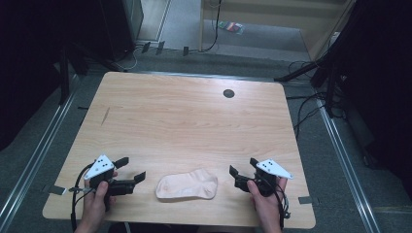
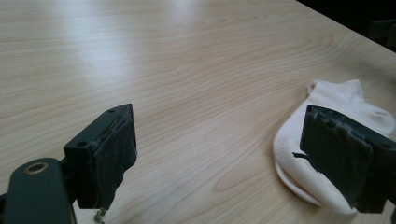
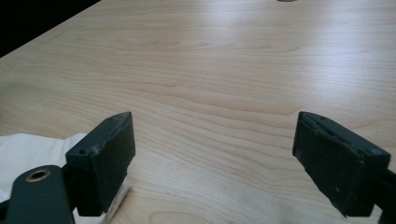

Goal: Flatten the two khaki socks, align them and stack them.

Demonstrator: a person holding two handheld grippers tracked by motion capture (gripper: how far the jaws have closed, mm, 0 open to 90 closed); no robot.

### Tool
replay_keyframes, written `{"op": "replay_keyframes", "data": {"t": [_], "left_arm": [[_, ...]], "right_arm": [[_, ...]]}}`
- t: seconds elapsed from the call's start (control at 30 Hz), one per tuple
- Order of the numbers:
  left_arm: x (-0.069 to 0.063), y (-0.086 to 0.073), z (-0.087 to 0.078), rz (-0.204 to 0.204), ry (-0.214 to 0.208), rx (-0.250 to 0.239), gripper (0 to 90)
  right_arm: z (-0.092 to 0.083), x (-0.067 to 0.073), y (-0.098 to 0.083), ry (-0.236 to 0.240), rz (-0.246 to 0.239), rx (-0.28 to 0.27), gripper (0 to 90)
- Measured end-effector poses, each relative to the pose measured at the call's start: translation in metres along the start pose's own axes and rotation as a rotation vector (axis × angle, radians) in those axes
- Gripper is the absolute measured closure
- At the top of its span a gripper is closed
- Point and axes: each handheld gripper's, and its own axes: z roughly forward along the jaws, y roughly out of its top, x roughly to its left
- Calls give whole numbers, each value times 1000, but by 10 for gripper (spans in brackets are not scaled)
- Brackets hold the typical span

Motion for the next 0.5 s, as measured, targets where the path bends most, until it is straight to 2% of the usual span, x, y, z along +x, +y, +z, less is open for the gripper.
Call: {"op": "replay_keyframes", "data": {"t": [0.03, 0.1, 0.43, 0.5], "left_arm": [[5, 0, -2, -6, 23, 0, 110], [9, 0, -3, -10, 39, -2, 110], [29, -1, -12, -34, 104, -15, 110], [35, -2, -13, -26, 140, -6, 110]], "right_arm": [[-1, -5, 0, -8, 6, -5, 132], [-3, -10, 1, -17, 7, -10, 132], [-10, -29, 1, -70, 25, -12, 133], [-13, -34, 0, -79, 25, -13, 133]]}}
